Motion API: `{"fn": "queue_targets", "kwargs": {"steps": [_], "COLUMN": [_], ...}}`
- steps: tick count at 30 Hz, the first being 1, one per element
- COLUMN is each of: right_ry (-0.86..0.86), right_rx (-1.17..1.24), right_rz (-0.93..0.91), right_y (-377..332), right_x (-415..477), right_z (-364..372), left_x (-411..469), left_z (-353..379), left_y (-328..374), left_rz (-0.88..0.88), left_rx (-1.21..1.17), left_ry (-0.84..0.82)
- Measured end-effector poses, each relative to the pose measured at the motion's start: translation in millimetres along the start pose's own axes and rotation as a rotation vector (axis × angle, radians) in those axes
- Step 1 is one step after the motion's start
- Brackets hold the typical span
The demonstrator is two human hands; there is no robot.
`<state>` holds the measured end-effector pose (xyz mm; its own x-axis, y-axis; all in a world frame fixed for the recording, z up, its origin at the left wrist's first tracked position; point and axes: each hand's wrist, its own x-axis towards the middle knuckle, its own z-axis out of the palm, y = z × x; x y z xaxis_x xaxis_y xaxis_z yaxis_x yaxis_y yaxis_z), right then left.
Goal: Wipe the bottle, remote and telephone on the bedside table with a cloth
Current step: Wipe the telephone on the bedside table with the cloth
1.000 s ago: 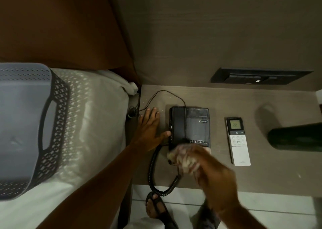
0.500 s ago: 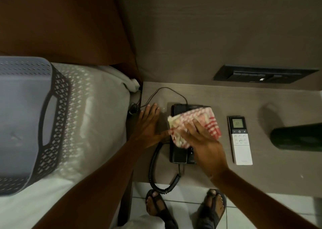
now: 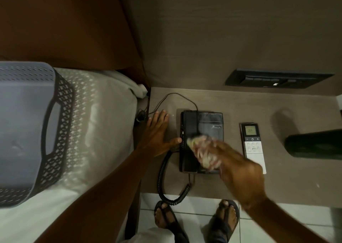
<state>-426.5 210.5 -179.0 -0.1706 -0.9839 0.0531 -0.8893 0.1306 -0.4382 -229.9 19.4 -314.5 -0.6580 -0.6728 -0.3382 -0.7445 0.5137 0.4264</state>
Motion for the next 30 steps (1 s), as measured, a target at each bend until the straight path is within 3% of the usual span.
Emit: {"fn": "queue_targets", "kwargs": {"steps": [4, 8, 14, 19, 21, 24, 30], "right_ry": [0.028, -0.216, -0.177, -0.283, -0.259, -0.087, 0.132], "right_rx": [-0.100, -0.220, -0.132, -0.115, -0.120, -0.114, -0.002], "right_rz": [0.062, -0.053, -0.139, -0.153, -0.165, -0.179, 0.080], "right_y": [3.6, 1.8, -6.8, -11.2, -13.5, -17.8, -6.9], "right_x": [79.1, 95.6, -8.4, -70.9, -72.7, -57.6, 60.0], "right_z": [-4.7, 34.0, 63.8, 75.7, 67.6, 42.4, -6.5], "left_x": [2.1, 3.4, 0.7, 0.7, -1.4, -5.0, -9.1], "left_z": [0.3, 1.3, -0.3, 2.9, 5.1, 8.2, 5.2], "left_y": [-1.3, 0.2, -1.5, -1.0, 0.0, 3.2, 7.3], "left_rz": [-0.017, -0.017, 0.011, -0.015, -0.027, -0.039, -0.034], "left_rx": [0.010, 0.041, 0.014, 0.032, 0.026, 0.007, -0.045], "left_ry": [-0.007, 0.003, -0.019, -0.003, 0.008, 0.017, 0.020]}}
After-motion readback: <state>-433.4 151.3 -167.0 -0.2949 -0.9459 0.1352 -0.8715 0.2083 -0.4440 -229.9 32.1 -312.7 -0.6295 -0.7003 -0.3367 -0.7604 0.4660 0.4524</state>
